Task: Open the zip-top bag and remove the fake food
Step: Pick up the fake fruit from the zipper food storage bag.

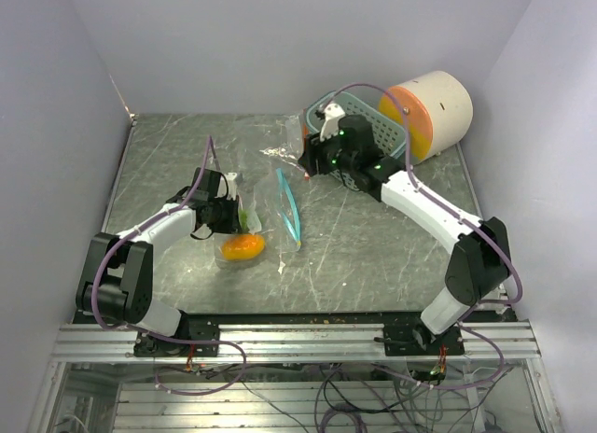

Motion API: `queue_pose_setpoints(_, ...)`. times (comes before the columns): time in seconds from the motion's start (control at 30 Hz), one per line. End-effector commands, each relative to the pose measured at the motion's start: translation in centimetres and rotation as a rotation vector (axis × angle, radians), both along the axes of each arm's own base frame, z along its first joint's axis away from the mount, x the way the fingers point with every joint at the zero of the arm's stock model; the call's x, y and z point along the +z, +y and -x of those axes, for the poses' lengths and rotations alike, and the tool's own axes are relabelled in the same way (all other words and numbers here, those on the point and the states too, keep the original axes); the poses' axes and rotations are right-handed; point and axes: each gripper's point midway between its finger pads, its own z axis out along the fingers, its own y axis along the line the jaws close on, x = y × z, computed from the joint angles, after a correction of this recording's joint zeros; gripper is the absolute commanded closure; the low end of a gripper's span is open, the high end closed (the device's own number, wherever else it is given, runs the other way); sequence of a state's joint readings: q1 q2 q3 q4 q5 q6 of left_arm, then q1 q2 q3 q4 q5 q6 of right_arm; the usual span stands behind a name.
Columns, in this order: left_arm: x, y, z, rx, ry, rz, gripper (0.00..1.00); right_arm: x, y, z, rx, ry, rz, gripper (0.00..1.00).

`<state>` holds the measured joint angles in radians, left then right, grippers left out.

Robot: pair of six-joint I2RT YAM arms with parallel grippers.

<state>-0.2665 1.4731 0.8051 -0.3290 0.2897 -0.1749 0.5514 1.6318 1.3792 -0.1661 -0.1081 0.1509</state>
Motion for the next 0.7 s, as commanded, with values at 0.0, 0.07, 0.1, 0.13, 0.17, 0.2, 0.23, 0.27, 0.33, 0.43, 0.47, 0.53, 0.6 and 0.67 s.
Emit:
queue_pose_setpoints(0.0,0.4,-0.5,-0.3,-0.021,-0.003,0.01,0.93,-5.2,1.9,1.8,0.054,0.096,0.056,0.51)
queue_pose_setpoints(0.07,0.4,-0.5,-0.2,-0.019,-0.003,0.009,0.93,-7.4,2.5,2.4,0.067,0.151,0.049,0.58)
queue_pose_setpoints(0.1,0.4,-0.5,-0.2,-0.021,-0.005,0.008,0.93,-8.6,2.6,2.8,0.072,0.179,0.045,0.62)
queue_pose_setpoints(0.13,0.5,-0.4,-0.2,-0.019,-0.004,0.008,0.93,-9.3,2.8,3.0,0.078,0.194,0.036,0.67)
queue_pose_setpoints(0.17,0.5,-0.4,-0.2,-0.02,-0.008,0.007,0.93,-10.2,3.1,3.5,0.088,0.215,0.028,0.72)
queue_pose_setpoints(0.2,0.5,-0.4,-0.2,-0.018,-0.007,0.006,0.93,-10.9,3.3,3.7,0.093,0.233,0.019,0.76)
queue_pose_setpoints(0.23,0.5,-0.4,-0.2,-0.017,-0.009,0.006,0.93,-11.5,3.5,3.9,0.1,0.247,0.014,0.8)
queue_pose_setpoints(0.27,0.5,-0.4,-0.2,-0.017,-0.008,0.006,0.93,-12.1,3.8,4.2,0.108,0.26,0.011,0.82)
queue_pose_setpoints(0.33,0.6,-0.4,-0.3,-0.017,-0.009,0.008,0.93,-13.3,4.4,4.6,0.126,0.285,0.011,0.84)
queue_pose_setpoints(0.43,0.5,-0.4,-0.3,-0.019,-0.007,0.008,0.93,-14.5,5.6,4.9,0.148,0.307,0.013,0.85)
queue_pose_setpoints(0.47,0.5,-0.5,-0.2,-0.02,-0.008,0.008,0.93,-15.0,5.9,4.9,0.152,0.317,0.014,0.85)
queue_pose_setpoints(0.53,0.5,-0.4,-0.2,-0.02,-0.008,0.007,0.93,-15.6,6.6,5.1,0.165,0.332,0.008,0.85)
queue_pose_setpoints(0.6,0.6,-0.4,-0.3,-0.018,-0.012,0.008,0.93,-16.4,7.2,5.2,0.176,0.349,-0.001,0.85)
queue_pose_setpoints(0.67,0.6,-0.4,-0.3,-0.019,-0.01,0.011,0.93,-17.2,7.6,5.4,0.185,0.37,-0.006,0.85)
